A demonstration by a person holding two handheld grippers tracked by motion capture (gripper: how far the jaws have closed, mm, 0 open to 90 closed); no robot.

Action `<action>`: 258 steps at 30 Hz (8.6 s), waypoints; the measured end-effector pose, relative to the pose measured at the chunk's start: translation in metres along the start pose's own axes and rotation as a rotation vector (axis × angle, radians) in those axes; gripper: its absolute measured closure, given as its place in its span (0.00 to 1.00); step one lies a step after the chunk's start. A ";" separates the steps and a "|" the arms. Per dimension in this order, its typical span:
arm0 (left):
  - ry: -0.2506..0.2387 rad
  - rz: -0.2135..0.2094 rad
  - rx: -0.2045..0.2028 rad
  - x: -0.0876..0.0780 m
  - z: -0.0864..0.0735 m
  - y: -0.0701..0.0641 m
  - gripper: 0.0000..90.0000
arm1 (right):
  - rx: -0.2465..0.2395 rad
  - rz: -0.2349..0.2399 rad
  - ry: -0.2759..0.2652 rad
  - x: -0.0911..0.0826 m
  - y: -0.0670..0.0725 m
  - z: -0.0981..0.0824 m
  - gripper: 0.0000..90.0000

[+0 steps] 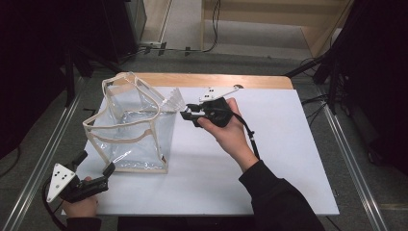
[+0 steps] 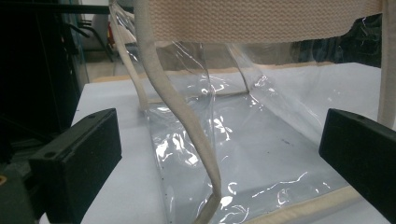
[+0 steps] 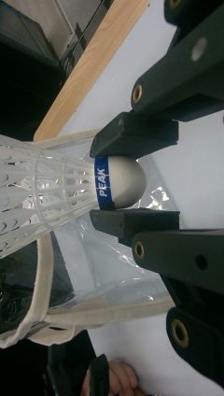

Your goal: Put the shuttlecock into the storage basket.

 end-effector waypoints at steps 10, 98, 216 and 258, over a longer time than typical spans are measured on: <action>-0.001 -0.002 -0.001 0.000 0.000 0.000 0.00 | -0.006 0.009 -0.011 0.001 0.006 0.009 0.69; -0.009 -0.009 -0.012 0.000 0.001 0.001 0.00 | -0.052 0.115 -0.028 0.053 0.056 0.068 0.69; 0.004 -0.008 0.003 0.001 0.000 -0.001 0.00 | 0.099 -0.084 -0.135 -0.041 -0.012 -0.091 0.00; 0.007 -0.007 0.003 0.001 0.000 -0.002 0.00 | 0.235 -0.222 -0.166 -0.106 -0.045 -0.176 0.00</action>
Point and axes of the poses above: each handheld gripper's, and its own axes: x roughly forward along the jaws, z roughly out of its top, y roughly to its left, the point moved 9 cm from there along x, roughly forward along the jaws, and after that the axes turned 6 degrees about z, right-handed, at the moved point
